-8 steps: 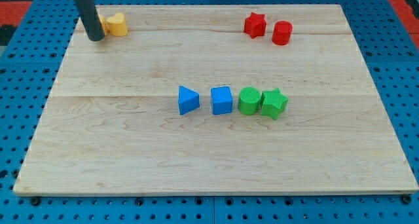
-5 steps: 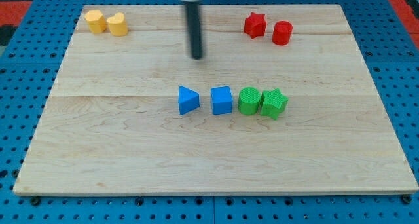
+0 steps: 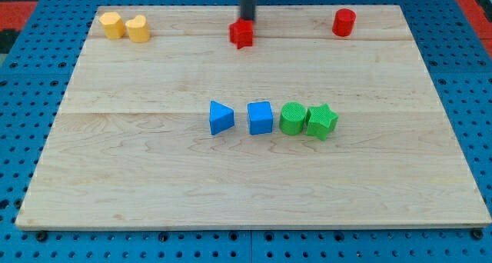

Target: Move the red star towards the top left

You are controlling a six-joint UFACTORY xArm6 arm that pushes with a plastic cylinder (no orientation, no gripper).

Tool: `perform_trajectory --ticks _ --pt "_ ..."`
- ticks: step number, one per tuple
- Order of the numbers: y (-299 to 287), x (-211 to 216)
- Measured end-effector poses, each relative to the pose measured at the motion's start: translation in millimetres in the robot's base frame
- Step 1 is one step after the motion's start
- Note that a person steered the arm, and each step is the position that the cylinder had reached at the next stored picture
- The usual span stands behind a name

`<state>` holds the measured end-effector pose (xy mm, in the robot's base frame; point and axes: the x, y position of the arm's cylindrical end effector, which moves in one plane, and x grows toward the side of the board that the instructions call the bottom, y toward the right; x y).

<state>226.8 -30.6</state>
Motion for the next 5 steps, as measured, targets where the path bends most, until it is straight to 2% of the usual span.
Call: perform_trajectory --ticks 1,2,3,4,5 --pt "84.2 10.5" --pt "76.3 56.0" --pt "6.7 40.7" --pt "-5.9 36.2" --pt "32.8 19.4"
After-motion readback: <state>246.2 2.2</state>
